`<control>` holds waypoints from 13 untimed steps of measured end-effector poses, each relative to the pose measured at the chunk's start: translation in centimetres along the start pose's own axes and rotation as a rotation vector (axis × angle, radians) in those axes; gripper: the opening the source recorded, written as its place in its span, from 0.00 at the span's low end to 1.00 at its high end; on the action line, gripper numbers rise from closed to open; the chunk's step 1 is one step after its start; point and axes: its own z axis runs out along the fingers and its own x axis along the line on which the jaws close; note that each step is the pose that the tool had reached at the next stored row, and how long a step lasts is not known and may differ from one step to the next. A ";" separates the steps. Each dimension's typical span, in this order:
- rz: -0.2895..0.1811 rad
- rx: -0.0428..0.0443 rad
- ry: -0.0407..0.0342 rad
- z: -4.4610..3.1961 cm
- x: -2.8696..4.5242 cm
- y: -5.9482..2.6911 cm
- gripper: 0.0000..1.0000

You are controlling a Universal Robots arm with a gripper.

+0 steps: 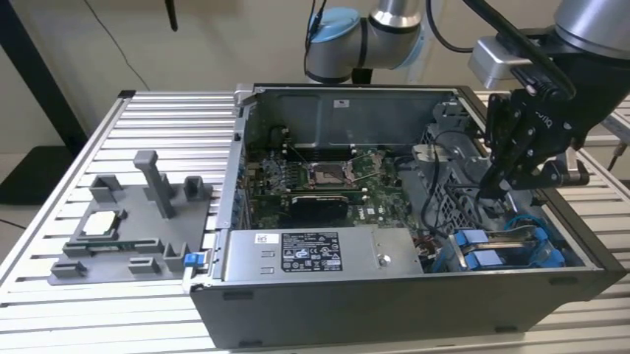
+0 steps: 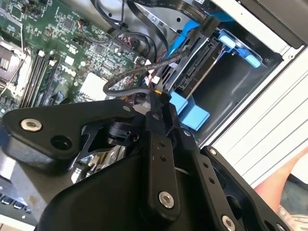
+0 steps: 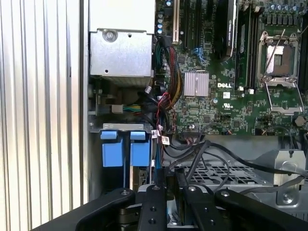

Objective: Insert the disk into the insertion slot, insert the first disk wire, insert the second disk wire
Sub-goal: 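Insert the first disk wire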

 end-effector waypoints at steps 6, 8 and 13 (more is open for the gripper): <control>0.000 0.0000 0.0035 0.10 0.01 0.01 0.00; 0.000 0.0000 0.0046 0.11 0.01 0.01 0.00; 0.000 0.0001 0.0086 0.17 0.01 0.01 0.00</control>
